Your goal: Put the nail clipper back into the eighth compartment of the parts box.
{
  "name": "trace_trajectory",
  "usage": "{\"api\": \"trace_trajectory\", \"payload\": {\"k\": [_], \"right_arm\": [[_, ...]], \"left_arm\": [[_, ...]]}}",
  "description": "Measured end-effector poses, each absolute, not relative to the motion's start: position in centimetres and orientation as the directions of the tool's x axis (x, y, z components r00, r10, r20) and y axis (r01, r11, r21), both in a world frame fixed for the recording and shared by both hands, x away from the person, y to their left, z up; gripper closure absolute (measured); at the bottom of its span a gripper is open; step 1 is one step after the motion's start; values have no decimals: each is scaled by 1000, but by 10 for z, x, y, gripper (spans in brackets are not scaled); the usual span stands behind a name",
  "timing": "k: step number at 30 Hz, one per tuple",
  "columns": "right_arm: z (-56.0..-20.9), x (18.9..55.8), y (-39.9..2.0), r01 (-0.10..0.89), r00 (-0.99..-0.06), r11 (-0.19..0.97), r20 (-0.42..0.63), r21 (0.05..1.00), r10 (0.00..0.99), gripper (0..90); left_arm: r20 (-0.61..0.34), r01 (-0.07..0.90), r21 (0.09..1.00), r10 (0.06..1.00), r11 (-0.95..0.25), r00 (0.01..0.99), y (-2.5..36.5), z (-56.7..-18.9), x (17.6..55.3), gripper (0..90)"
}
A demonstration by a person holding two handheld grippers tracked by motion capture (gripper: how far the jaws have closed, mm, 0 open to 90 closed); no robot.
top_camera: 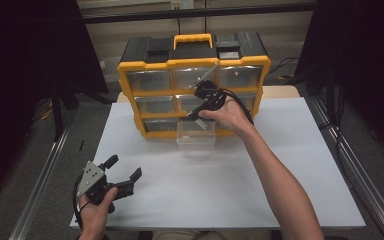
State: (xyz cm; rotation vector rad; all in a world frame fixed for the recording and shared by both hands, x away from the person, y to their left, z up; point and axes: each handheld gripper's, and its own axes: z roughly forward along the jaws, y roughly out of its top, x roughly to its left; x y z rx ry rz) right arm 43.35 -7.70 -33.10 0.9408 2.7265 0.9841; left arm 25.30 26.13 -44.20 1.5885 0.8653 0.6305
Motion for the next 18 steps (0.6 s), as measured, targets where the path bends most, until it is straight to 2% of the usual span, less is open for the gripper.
{"api": "trace_trajectory", "payload": {"k": [9,18], "right_arm": [[-342,439,-73,531,-813,645,116,549,570,782],[-348,438,-71,525,-817,661,100,536,568,783]], "left_arm": [[-57,190,980,818,-65,573,262,-442,253,58],[-56,191,979,808,-70,586,263,-442,253,58]]}}
